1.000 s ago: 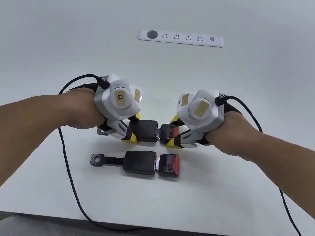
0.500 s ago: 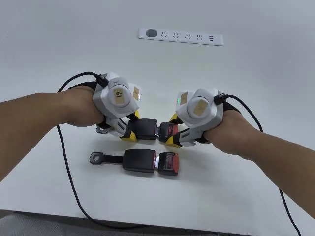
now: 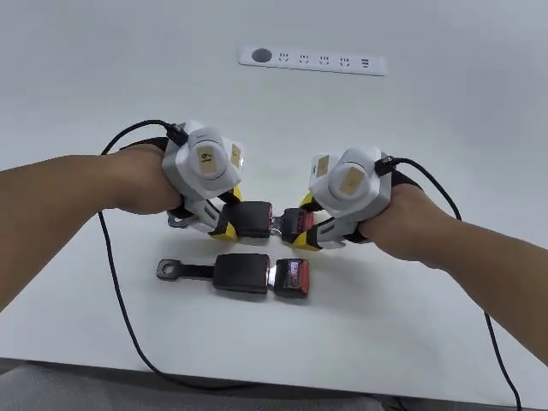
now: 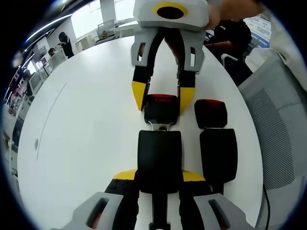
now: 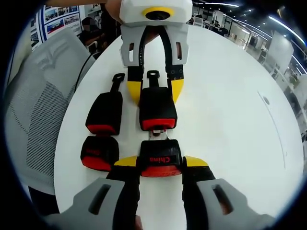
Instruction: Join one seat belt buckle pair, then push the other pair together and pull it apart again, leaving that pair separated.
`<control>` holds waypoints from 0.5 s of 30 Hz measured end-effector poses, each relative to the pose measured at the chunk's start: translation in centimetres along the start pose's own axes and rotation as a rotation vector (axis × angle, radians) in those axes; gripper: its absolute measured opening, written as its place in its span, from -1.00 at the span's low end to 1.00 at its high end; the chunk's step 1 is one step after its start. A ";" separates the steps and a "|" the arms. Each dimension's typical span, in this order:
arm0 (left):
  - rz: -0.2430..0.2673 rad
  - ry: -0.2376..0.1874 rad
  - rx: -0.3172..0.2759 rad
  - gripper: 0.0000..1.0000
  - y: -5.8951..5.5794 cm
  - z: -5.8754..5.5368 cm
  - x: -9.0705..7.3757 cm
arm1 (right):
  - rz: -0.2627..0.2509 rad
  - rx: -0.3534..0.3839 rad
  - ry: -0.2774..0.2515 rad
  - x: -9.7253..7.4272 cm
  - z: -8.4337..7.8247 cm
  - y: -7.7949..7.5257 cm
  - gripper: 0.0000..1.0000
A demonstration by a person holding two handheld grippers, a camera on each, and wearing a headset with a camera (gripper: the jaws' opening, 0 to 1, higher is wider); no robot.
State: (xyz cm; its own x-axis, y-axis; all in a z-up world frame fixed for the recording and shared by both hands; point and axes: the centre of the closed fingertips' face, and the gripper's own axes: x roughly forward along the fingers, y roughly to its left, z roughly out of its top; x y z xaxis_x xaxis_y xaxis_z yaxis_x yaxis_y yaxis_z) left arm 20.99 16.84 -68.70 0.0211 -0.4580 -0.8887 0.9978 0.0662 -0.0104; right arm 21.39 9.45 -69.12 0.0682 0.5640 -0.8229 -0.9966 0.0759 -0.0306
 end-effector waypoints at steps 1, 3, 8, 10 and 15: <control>0.000 -0.003 -0.003 -0.36 -0.1 0.0 0.0 | 0.001 0.001 -0.006 -0.1 -0.1 0.0 -0.37; 0.001 -0.007 -0.005 -0.36 -0.1 0.1 -0.1 | 0.002 0.008 -0.021 -0.3 -0.1 0.2 -0.36; 0.002 -0.002 -0.008 -0.36 0.0 0.0 0.0 | -0.003 -0.005 -0.019 -0.1 0.0 -0.1 -0.35; 0.003 -0.001 -0.008 -0.36 0.0 0.0 0.0 | -0.004 -0.011 -0.021 -0.3 -0.2 0.0 -0.35; 0.003 0.000 -0.004 -0.36 0.0 -0.1 0.0 | 0.002 -0.003 -0.036 -1.1 -1.5 0.0 -0.35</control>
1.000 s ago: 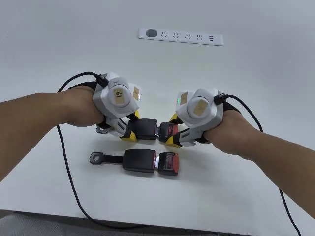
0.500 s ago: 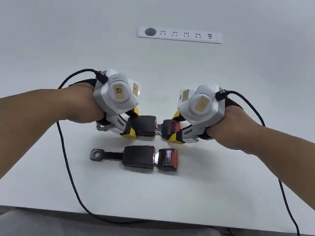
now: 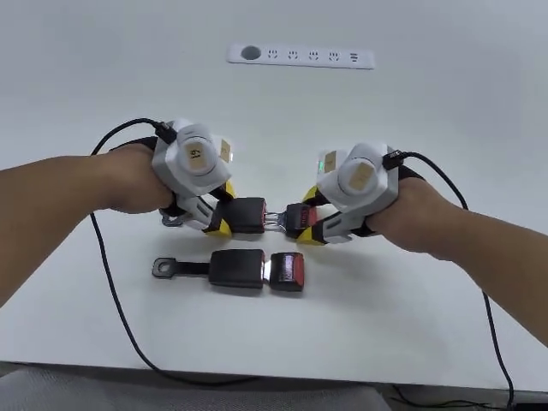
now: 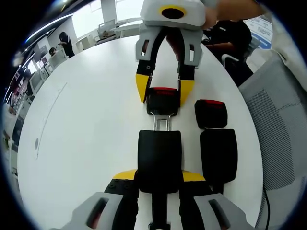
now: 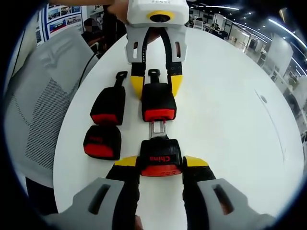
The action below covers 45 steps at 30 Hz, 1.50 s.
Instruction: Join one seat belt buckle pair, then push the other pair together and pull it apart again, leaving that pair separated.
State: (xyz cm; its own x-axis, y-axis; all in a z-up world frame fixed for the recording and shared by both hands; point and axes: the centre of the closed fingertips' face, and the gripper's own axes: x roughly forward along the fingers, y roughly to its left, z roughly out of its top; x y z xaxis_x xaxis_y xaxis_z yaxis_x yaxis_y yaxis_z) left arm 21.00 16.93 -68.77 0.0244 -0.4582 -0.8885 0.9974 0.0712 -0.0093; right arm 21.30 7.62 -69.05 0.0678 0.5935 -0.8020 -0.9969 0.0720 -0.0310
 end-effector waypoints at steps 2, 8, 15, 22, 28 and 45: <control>0.000 0.000 -0.001 -0.36 0.0 0.0 0.0 | -0.005 0.004 0.001 -0.5 -0.8 0.1 -0.35; 0.001 0.001 0.000 -0.35 0.0 0.0 0.0 | -0.029 0.012 0.026 -2.5 -3.4 0.1 -0.34; 0.000 -0.001 0.004 -0.34 0.1 0.0 0.0 | -0.042 0.054 0.059 -5.2 -7.3 -0.2 -0.34; 0.001 0.007 0.008 -0.34 -0.1 0.1 0.0 | -0.047 0.075 0.093 -7.3 -10.5 -0.7 -0.33; 0.001 0.015 0.007 -0.34 -0.2 0.2 0.0 | -0.038 0.075 0.110 -7.5 -10.9 -0.7 -0.33; 0.046 0.000 -0.013 -0.06 0.0 0.6 -1.3 | -0.109 0.106 0.034 -8.5 -8.1 -0.1 -0.08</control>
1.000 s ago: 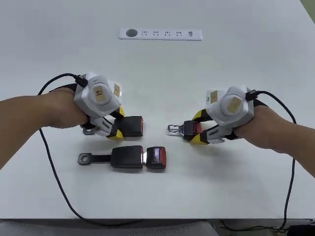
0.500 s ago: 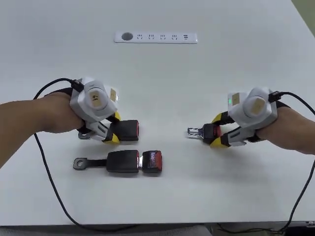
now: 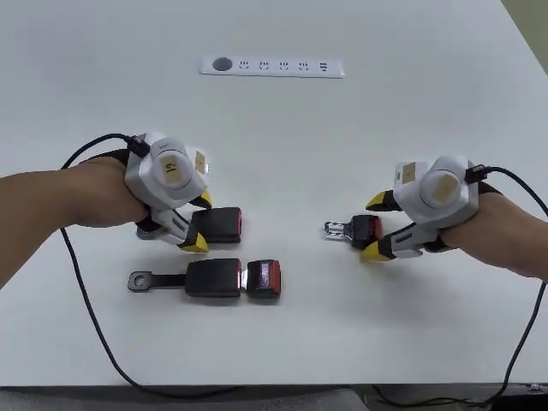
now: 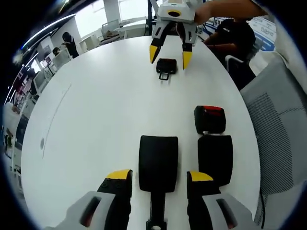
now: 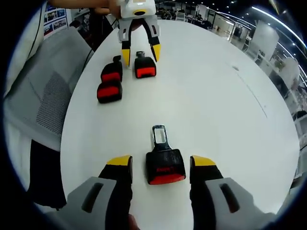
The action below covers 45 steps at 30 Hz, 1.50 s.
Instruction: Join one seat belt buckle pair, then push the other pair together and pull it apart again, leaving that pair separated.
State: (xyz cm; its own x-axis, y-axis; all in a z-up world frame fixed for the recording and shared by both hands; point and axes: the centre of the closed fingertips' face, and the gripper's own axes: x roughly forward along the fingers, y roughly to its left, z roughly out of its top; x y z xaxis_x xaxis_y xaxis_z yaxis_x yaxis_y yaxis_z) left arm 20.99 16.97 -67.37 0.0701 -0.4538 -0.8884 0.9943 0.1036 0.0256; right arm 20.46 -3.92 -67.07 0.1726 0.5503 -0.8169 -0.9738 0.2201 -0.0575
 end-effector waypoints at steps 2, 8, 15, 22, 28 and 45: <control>0.025 -0.018 -0.013 -0.05 0.1 0.1 -0.8 | -0.022 0.012 -0.034 -0.7 1.6 0.7 -0.09; 0.087 -0.084 -0.062 0.09 -2.0 0.7 -2.2 | -0.052 0.041 -0.103 -1.1 4.4 3.0 -0.06; 0.155 -0.150 -0.136 0.31 -5.0 0.2 -3.9 | -0.093 0.087 -0.143 -1.6 5.4 5.3 0.19; 0.205 -0.166 -0.233 0.46 -7.4 -2.5 -6.2 | -0.125 0.153 -0.156 -2.5 4.2 6.8 0.33; 0.273 -0.156 -0.316 0.59 -8.1 -5.3 -8.0 | -0.149 0.192 -0.161 -4.0 3.2 7.6 0.44; 0.379 -0.197 -0.496 0.98 -8.4 -10.2 -11.0 | -0.227 0.339 -0.199 -6.6 1.7 8.2 0.98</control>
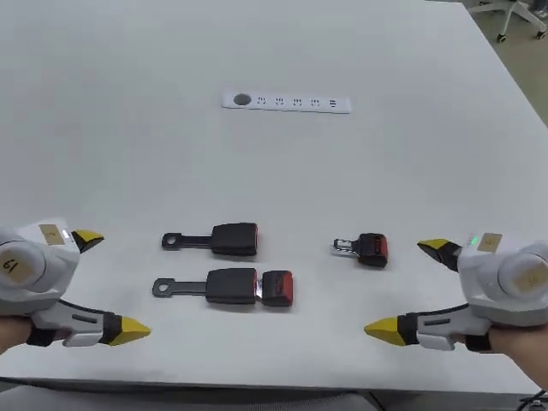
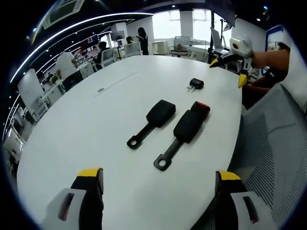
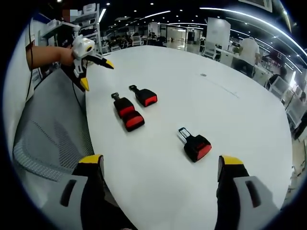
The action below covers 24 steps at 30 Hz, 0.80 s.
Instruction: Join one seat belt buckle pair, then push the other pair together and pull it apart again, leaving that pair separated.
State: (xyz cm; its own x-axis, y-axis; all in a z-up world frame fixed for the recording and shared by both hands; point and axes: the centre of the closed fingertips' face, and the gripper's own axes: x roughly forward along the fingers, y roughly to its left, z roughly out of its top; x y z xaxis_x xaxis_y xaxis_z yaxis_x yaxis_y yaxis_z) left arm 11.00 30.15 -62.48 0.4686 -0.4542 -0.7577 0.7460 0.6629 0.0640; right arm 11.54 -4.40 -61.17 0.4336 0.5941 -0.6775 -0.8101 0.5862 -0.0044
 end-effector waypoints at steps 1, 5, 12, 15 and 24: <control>0.001 -0.005 -0.010 0.99 -0.1 0.0 -0.1 | -0.003 -0.002 -0.001 -0.1 0.0 0.1 0.99; 0.008 -0.017 -0.058 1.00 0.1 -1.0 -0.2 | -0.016 0.015 -0.007 -0.2 -0.2 0.2 0.99; 0.016 -0.044 -0.075 1.00 -0.9 -0.3 -0.2 | -0.057 0.031 -0.020 -0.4 -0.2 0.0 0.99; 0.015 -0.037 -0.084 1.00 -1.1 -0.5 -0.3 | -0.065 0.030 -0.022 -0.5 -0.1 0.0 0.99; 0.021 -0.033 -0.105 1.00 -1.4 -0.6 -0.2 | -0.067 0.016 -0.025 -0.2 0.3 0.8 0.99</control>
State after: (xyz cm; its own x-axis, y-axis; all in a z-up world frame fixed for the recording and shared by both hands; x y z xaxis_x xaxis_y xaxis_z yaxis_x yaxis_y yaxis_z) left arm 9.56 29.62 -62.78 0.5004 -0.4576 -0.7349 0.6828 0.7306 0.0100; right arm 10.91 -3.85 -60.83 0.4967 0.5666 -0.6574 -0.7726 0.6338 -0.0376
